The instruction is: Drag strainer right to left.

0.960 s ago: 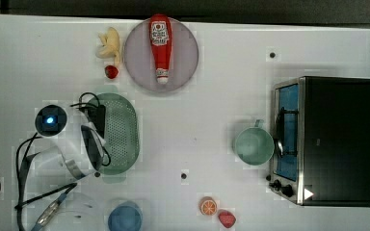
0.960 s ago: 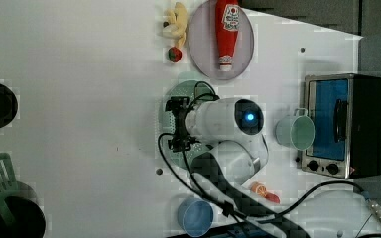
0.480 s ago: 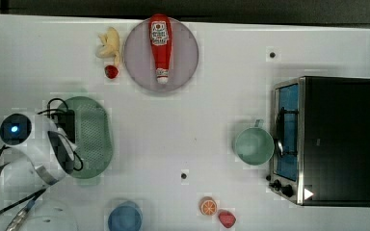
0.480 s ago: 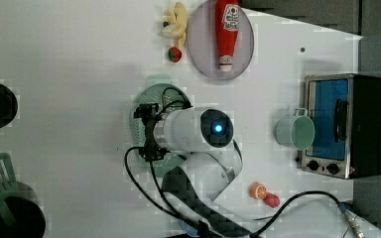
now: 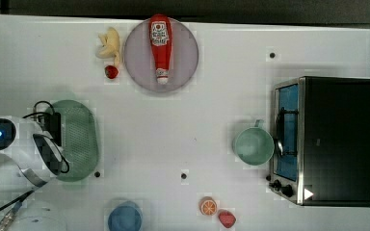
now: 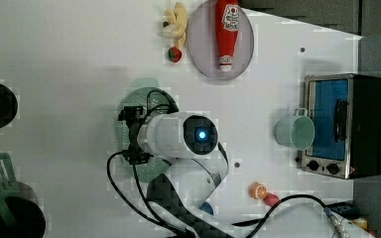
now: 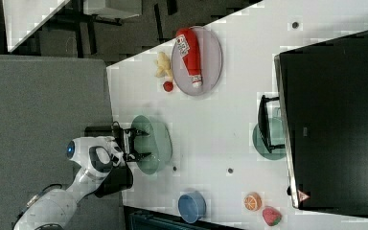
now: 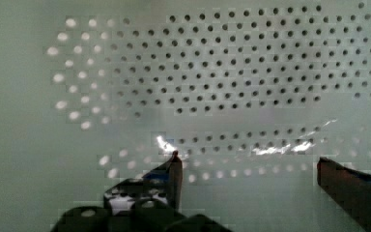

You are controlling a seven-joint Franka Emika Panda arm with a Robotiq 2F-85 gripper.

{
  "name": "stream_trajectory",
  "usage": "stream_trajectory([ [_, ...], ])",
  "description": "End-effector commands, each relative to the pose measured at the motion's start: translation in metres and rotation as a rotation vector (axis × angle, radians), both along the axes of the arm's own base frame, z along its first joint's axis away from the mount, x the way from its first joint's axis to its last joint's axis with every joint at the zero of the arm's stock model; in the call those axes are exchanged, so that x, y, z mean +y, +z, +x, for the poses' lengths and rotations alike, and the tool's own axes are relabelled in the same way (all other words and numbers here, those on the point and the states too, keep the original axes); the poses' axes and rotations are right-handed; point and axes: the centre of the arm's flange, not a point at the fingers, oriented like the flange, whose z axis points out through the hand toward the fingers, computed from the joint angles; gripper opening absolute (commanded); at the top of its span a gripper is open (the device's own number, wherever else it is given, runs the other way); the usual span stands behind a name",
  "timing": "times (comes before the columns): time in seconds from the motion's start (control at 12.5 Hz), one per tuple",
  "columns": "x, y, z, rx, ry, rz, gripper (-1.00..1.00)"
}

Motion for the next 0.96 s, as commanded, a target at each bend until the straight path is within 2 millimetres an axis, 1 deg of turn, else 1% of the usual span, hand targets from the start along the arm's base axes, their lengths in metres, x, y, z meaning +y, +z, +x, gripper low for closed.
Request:
stream_trajectory([
  [0.08, 0.0, 0.005, 0.009, -0.006, -0.073, -0.013, 1.0],
  [0.24, -0.009, 0.015, 0.016, -0.006, -0.056, -0.027, 1.0],
  [0.32, -0.018, 0.023, 0.016, 0.019, -0.004, -0.06, 1.0],
  [0.48, -0.043, 0.064, 0.028, 0.059, 0.119, -0.105, 1.0],
  [0.64, -0.073, 0.124, 0.043, 0.07, 0.214, -0.111, 1.0],
  [0.72, -0.092, 0.156, 0.051, 0.067, 0.245, -0.107, 1.0],
  [0.88, -0.139, 0.224, 0.065, 0.038, 0.32, -0.078, 1.0],
  [0.96, -0.169, 0.258, 0.072, 0.016, 0.356, -0.058, 1.0],
])
